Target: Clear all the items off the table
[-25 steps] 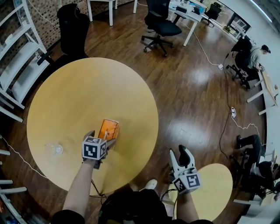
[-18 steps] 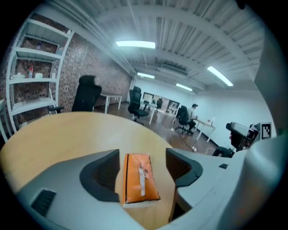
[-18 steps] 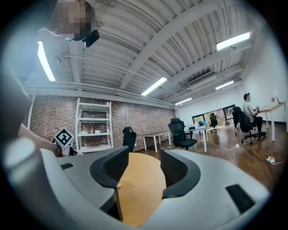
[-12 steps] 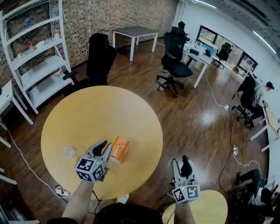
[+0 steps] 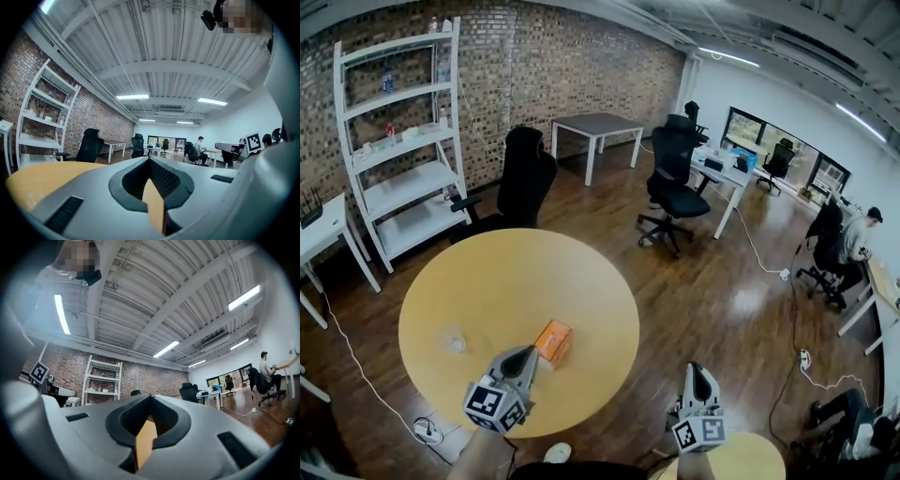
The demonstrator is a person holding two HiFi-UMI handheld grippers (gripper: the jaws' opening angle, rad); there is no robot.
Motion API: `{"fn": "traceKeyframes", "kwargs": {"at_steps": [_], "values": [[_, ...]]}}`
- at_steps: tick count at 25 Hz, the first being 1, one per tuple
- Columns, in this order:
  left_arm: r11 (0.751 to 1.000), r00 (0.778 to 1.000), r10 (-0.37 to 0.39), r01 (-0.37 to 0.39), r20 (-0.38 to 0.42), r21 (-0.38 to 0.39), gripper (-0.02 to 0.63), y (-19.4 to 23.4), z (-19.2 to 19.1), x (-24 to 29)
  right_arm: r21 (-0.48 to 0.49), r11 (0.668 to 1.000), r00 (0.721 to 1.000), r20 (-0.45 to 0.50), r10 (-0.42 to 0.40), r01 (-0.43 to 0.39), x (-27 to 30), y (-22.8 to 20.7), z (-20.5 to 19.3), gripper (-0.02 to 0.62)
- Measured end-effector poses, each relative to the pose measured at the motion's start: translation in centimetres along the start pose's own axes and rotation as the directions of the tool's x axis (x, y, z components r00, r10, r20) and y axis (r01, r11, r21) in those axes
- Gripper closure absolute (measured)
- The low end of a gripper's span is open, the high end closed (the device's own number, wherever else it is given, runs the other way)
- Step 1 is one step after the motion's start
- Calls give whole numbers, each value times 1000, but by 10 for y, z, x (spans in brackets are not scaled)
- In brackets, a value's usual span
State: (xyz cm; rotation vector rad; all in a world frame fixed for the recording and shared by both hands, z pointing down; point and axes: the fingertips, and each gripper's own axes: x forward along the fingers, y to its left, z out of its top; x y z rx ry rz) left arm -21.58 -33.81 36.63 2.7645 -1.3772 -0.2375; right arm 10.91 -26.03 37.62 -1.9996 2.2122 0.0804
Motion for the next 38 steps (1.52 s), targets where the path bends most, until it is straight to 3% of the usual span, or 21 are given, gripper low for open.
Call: {"fn": "traceKeyframes", "kwargs": {"at_steps": [3, 9, 15, 38], "values": [[999, 1000, 28, -28, 1, 18, 604, -5, 0, -5, 3, 1000, 1000, -2, 4, -4, 0, 0, -1, 591], [995, 994, 92, -90, 63, -32, 604, 4, 11, -19, 19, 1000, 1000, 17, 24, -24, 0, 7, 6, 592], [984, 974, 177, -171, 138, -50, 604, 10, 12, -32, -108, 993, 998, -39, 40, -44, -10, 12, 5, 594], [994, 990, 105, -101, 99, -46, 604, -10, 1, 2, -98, 995, 998, -58, -20, 14, -25, -14, 9, 594]]}}
